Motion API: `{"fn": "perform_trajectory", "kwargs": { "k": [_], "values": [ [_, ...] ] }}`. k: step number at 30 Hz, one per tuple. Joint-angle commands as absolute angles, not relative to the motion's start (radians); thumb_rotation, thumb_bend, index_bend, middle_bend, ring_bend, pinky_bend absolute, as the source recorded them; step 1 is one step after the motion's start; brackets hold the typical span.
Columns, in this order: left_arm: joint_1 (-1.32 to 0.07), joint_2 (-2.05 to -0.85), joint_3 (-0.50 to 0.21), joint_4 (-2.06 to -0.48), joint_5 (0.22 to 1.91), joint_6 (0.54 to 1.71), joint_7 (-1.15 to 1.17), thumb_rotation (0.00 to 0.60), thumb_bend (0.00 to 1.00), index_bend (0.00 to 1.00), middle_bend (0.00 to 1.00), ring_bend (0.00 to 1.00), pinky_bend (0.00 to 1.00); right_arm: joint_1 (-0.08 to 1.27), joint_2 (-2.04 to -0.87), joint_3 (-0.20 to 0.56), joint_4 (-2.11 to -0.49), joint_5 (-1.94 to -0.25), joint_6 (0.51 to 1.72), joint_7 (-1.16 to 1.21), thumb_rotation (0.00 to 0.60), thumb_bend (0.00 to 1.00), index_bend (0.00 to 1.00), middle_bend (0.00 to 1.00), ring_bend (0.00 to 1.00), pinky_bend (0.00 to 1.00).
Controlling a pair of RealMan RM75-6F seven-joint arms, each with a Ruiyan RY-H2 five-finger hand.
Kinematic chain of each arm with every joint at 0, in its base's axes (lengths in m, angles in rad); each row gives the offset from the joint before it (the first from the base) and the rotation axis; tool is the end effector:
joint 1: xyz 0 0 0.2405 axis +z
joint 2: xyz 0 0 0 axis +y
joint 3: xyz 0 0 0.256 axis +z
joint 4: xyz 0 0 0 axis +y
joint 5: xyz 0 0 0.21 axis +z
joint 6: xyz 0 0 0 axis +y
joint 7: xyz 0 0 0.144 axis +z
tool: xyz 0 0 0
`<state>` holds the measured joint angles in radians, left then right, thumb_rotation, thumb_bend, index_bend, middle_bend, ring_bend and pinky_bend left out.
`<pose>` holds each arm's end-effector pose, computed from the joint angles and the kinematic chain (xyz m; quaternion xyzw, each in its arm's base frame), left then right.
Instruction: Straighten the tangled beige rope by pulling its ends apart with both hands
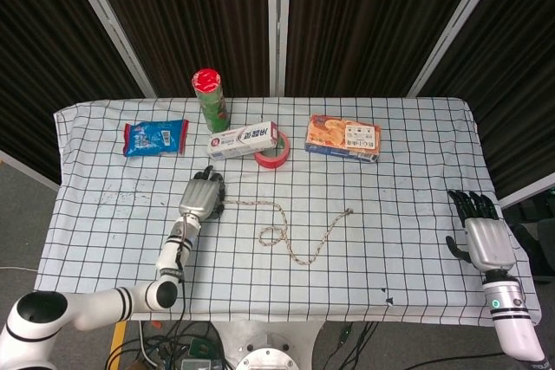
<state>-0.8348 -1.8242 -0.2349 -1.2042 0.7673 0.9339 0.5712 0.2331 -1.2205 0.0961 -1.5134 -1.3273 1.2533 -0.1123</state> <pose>-0.1483 0.3655 -0.0834 -0.7131 -0.4321 -0.2900 0.4697 -0.3210 -0.2370 0.1204 0.6232 -0.4091 0.3218 0.5837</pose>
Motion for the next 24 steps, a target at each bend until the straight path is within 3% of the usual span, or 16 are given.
{"fn": "perform_trajectory", "kwargs": {
  "k": [1, 24],
  "values": [
    [-0.836, -1.827, -0.235, -1.201, 0.774, 0.937, 0.567, 0.600, 0.25, 0.54, 0.21, 0.00, 0.16, 0.233, -1.221, 0.096, -1.512, -1.327, 1.253, -0.112, 0.600, 0.29, 0.00, 0.08, 0.00, 0.00],
    [-0.820, -1.822, -0.224, -1.190, 0.889, 0.957, 0.477, 0.600, 0.27, 0.59, 0.25, 0.00, 0.16, 0.231, -1.216, 0.095, -1.517, -1.331, 1.259, -0.115, 0.600, 0.30, 0.00, 0.08, 0.00, 0.00]
  ]
}}
